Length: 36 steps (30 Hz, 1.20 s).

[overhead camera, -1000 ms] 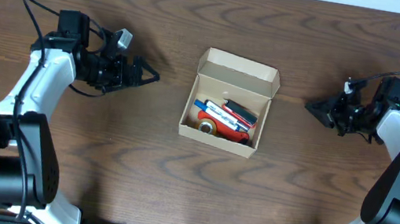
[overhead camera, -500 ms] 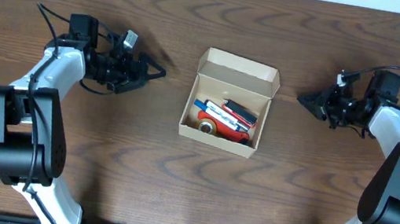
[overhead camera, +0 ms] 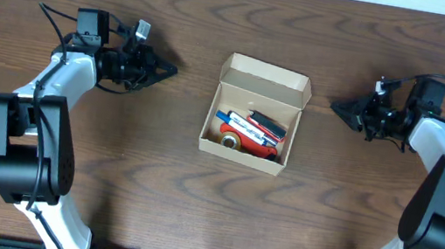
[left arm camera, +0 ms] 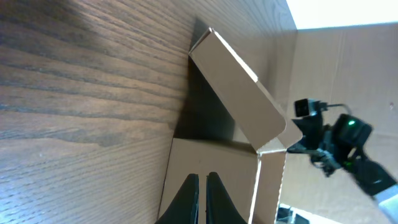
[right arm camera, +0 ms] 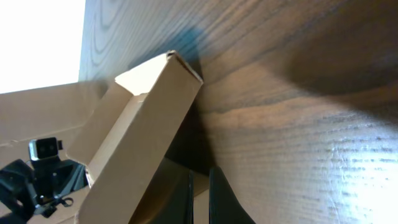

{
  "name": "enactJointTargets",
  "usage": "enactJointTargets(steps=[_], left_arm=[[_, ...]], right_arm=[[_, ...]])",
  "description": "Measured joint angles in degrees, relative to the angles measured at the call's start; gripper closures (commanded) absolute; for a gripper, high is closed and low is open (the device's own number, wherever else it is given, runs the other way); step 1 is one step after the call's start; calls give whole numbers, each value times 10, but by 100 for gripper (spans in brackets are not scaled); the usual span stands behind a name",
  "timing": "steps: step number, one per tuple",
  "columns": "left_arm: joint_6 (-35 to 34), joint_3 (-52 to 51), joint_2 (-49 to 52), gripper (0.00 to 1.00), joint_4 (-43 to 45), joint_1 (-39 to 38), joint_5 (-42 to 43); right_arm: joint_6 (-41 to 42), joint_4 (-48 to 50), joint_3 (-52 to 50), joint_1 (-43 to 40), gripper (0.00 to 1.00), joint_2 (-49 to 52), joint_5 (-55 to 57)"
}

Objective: Pack container
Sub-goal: 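Move both grippers inward to the box's side flaps, then push the side flaps inward with both grippers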

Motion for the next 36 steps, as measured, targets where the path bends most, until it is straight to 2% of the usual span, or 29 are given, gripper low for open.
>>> enactJointTargets(steps=[10, 21, 28, 36], left_arm=[[-81, 0, 48, 94, 50, -35, 0], [-147, 0, 72, 94, 149, -64, 6], [-197, 0, 122, 94, 221, -76, 34], [-220, 2, 139, 94, 238, -100, 51]], right_arm=[[58, 100, 0, 33, 99, 96, -67], [82, 127, -1, 56, 99, 99, -83], [87, 147, -1, 61, 99, 99, -86], [92, 201, -1, 88, 99, 99, -99]])
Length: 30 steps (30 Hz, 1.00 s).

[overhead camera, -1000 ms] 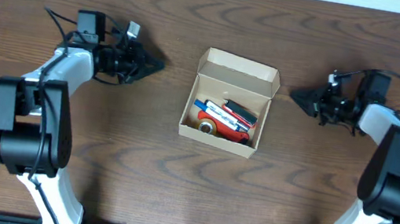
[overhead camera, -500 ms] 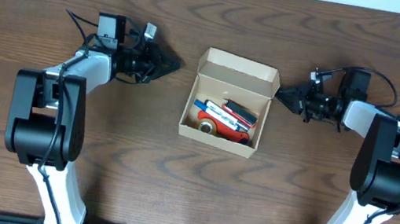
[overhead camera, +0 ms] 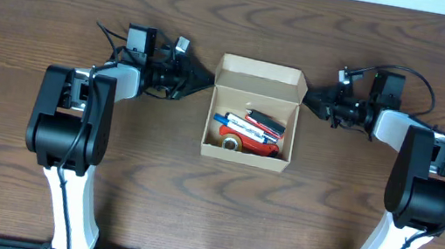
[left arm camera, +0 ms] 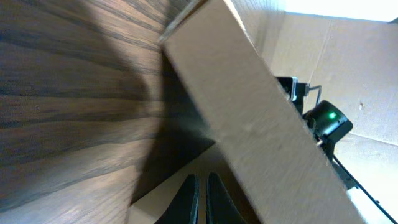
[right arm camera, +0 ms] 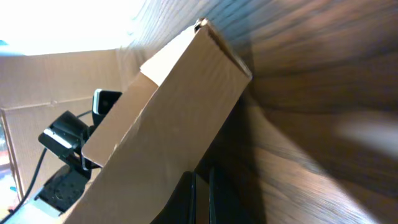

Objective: Pack container
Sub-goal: 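Push the side flaps inward with both grippers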

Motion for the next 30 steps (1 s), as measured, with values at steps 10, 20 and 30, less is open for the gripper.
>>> enactJointTargets(steps=[10, 20, 30], left_arm=[[-9, 45, 0, 95, 3, -19, 7], [-8, 47, 0, 94, 2, -23, 16], [34, 59, 0, 94, -43, -23, 38]], right_arm=[[5, 35, 0, 20, 99, 0, -16], [-3, 36, 0, 21, 99, 0, -20], [-23, 67, 0, 21, 99, 0, -44]])
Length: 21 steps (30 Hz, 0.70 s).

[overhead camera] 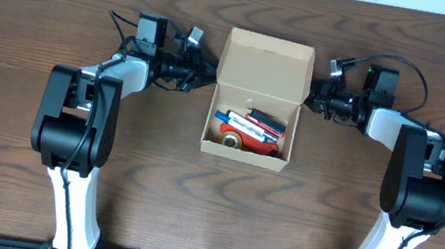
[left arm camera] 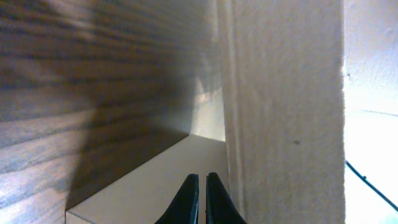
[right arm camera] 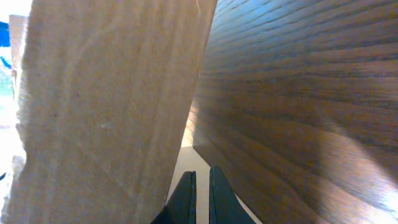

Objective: Pack container
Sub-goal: 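Push the side flaps inward with both grippers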

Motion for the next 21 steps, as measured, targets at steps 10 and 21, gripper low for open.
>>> enactJointTargets(steps=[10, 21], left_arm=[[157, 123, 0, 94, -296, 0, -40], [230, 209, 0, 94, -329, 2, -65]], right_arm=[[-5, 0, 10, 0, 99, 0, -14], [-11, -26, 72, 0, 98, 0, -24]])
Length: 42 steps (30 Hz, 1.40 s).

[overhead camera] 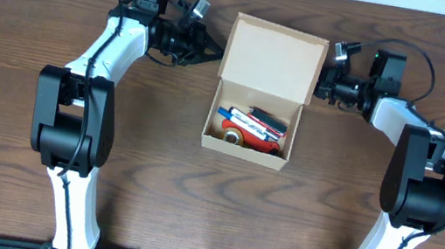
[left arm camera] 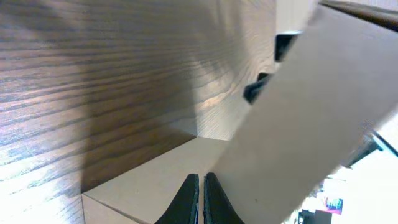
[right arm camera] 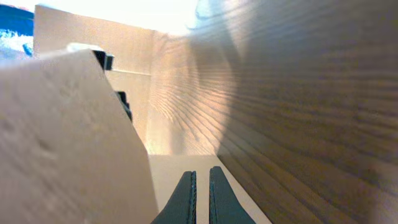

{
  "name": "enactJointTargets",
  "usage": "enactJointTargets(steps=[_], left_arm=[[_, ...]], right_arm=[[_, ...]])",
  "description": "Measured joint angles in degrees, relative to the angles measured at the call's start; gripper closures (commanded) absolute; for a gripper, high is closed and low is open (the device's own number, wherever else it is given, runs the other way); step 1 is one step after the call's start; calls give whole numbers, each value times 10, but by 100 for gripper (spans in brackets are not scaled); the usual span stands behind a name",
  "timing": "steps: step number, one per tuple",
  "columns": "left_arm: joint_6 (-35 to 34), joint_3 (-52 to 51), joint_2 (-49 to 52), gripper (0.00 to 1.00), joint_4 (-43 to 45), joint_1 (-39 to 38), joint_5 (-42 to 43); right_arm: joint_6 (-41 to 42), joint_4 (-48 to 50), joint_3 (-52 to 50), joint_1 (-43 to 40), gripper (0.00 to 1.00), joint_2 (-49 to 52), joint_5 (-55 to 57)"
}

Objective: Pack container
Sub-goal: 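Push the side flaps inward with both grippers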

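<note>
An open cardboard box (overhead camera: 247, 146) sits mid-table, holding markers and a tape roll (overhead camera: 233, 132). Its back lid flap (overhead camera: 273, 57) stands raised behind the opening. My left gripper (overhead camera: 213, 51) is shut, its tips against the lid's left edge. My right gripper (overhead camera: 321, 79) is shut at the lid's right edge. In the left wrist view the shut gripper (left arm camera: 200, 198) lies over tan cardboard, with the lid (left arm camera: 305, 118) rising to the right. The right wrist view has the gripper (right arm camera: 201, 198) over cardboard too, the lid (right arm camera: 68, 137) at its left.
Dark wood table (overhead camera: 349, 223) all round the box. Both arms reach in from the sides along the back half of the table. Cables trail off both wrists near the far edge.
The lid flap stands taller and looks larger from overhead. The left arm has swung toward the far edge. Both grippers stay shut at the lid's side edges.
Both shut grippers first hung well away from the box, whose lid leaned back. Then they were close at its back corners. Then they touched the lid's edges with the lid lifted, and now the lid stands higher still.
</note>
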Motion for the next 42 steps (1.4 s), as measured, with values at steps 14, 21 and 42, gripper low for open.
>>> enactJointTargets(steps=[14, 21, 42], left_arm=[[23, 2, 0, 94, -36, 0, -24], [72, 41, 0, 95, -124, 0, -47], [125, 69, -45, 94, -176, 0, -101]], right_arm=[[-98, -268, 110, 18, 99, 0, 35], [-181, -379, 200, 32, 99, 0, 72], [-273, -501, 219, 64, 99, -44, 178]])
